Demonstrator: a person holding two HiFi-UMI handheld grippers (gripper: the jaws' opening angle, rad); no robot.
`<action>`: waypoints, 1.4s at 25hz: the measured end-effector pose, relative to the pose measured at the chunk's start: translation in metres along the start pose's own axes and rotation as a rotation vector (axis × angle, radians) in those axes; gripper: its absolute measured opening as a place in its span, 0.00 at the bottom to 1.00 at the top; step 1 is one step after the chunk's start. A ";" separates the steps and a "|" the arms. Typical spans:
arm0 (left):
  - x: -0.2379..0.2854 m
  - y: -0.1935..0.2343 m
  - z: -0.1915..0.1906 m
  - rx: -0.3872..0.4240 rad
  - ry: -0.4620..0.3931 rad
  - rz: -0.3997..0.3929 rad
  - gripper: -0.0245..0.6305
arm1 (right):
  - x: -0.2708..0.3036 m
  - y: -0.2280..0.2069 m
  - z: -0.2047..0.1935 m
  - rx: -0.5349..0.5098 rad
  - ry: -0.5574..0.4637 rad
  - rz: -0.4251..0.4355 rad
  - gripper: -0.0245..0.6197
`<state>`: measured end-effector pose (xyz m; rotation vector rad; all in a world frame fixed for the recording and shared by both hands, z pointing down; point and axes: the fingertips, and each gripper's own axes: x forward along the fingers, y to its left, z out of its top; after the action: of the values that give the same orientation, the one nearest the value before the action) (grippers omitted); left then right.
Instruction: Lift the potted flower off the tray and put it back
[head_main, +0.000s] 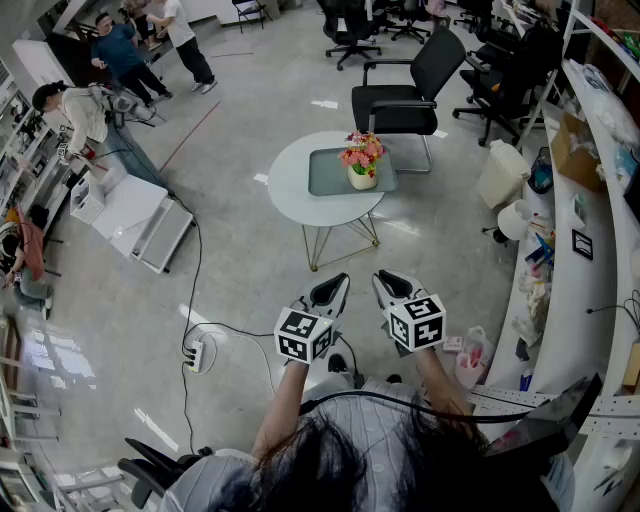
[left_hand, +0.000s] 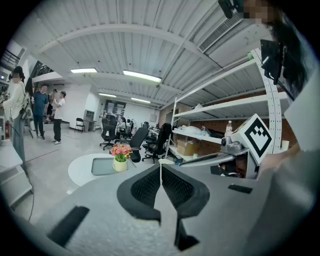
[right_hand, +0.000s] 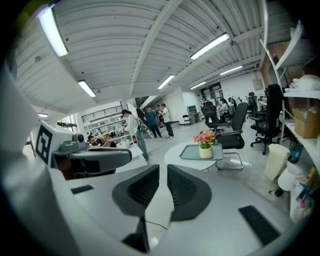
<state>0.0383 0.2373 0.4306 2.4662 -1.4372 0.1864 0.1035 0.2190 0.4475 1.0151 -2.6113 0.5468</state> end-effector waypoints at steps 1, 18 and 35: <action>0.001 0.004 0.001 0.002 0.001 0.001 0.07 | 0.004 0.000 0.001 -0.001 0.002 0.000 0.15; -0.009 0.053 -0.006 0.035 0.045 -0.054 0.07 | 0.054 0.025 -0.003 -0.046 0.032 -0.042 0.15; -0.016 0.080 -0.023 -0.018 0.053 -0.109 0.07 | 0.064 0.039 -0.024 -0.018 0.084 -0.117 0.15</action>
<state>-0.0385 0.2201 0.4630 2.4977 -1.2738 0.2138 0.0339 0.2195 0.4844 1.1068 -2.4609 0.5255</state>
